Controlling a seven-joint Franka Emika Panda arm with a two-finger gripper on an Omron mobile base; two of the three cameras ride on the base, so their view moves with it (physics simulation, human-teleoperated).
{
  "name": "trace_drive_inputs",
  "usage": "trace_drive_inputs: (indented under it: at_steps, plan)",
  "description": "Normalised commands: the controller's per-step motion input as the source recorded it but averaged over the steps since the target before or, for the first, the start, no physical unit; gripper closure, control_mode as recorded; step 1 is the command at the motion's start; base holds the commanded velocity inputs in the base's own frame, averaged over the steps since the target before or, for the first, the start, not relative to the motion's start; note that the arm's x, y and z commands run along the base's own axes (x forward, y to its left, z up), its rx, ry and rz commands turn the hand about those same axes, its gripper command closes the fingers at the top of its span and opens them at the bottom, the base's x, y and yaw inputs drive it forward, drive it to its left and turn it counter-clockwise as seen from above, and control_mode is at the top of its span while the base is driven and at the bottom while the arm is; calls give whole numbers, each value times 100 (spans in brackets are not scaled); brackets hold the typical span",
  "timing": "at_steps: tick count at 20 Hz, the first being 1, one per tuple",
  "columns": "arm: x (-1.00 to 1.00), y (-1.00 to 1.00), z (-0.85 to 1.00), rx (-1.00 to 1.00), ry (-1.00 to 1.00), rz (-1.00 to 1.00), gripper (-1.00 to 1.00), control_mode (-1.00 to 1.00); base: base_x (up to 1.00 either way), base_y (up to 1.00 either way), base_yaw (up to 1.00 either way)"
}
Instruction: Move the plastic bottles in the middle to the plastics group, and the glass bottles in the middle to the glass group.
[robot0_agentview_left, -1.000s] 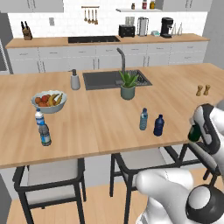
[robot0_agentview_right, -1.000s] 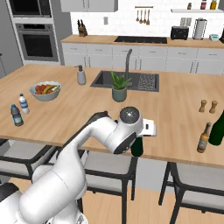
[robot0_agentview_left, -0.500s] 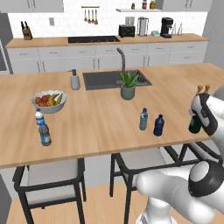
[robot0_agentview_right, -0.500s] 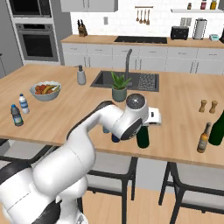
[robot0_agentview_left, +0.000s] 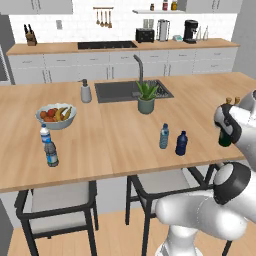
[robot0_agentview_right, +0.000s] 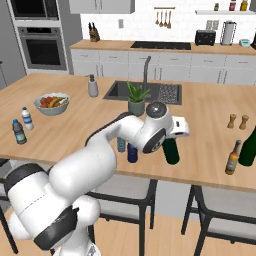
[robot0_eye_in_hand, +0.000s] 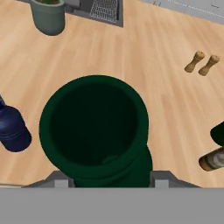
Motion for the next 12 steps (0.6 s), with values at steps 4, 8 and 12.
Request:
trace_drive_inputs:
  at_steps: [4, 8, 12]
  plan:
    - [3, -55, 1, 0, 0, -3, 100, -100, 0, 0, 0]
    - [0, -61, 0, 0, -1, -5, 100, -100, 0, 0, 0]
    - [3, -59, -2, 0, -3, -4, 100, -100, 0, 0, 0]
